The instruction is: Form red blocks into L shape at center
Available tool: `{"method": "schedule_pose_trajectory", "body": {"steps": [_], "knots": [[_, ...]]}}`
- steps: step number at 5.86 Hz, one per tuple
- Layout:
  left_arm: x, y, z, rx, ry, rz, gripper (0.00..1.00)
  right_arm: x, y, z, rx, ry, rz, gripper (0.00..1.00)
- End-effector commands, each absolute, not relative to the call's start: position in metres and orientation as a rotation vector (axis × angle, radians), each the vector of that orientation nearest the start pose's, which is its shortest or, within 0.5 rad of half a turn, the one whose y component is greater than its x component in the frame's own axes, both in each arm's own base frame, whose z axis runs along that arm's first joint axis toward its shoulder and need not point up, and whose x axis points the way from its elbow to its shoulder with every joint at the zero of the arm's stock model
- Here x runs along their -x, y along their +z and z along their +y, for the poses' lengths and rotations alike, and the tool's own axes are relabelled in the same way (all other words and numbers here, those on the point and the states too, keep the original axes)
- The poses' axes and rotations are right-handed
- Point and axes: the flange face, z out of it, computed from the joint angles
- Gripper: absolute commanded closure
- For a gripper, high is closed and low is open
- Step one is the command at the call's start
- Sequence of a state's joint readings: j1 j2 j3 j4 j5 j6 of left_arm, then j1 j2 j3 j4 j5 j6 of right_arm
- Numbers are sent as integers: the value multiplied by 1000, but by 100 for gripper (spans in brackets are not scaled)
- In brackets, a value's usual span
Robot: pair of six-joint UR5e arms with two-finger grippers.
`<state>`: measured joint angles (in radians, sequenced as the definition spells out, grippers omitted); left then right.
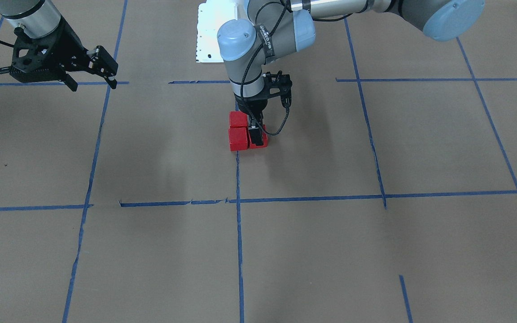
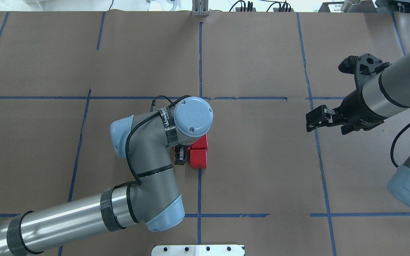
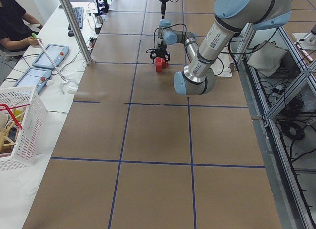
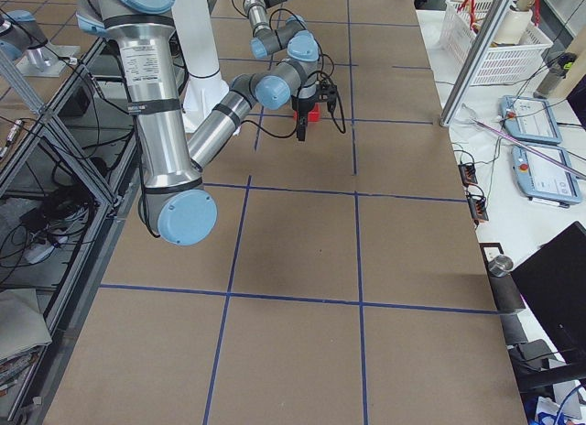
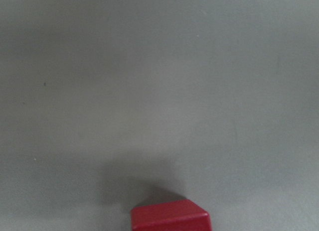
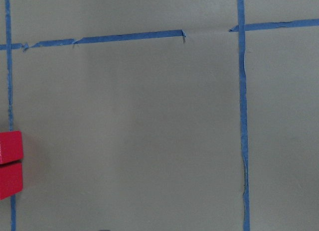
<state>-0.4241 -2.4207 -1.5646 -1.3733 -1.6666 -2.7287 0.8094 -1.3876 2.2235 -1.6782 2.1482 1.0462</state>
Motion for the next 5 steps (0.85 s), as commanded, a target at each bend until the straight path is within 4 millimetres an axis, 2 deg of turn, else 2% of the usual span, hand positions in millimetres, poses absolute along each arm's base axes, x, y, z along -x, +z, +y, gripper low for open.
{"method": "schedule_pose_trajectory", "body": {"steps": [1,3,4,5], "knots": [[-552,162,-391,301,-1292,733,0,265,287,-396,-5,61,-891,0],[-468,186,-356,169,-951,828,0,236,320,-405,13,126,-845,0],[-432,205,-344,81,-732,832,0,210,337,-412,16,186,-823,0],[-395,234,-349,80,-576,808,0,194,347,-415,10,198,-808,0]]}}
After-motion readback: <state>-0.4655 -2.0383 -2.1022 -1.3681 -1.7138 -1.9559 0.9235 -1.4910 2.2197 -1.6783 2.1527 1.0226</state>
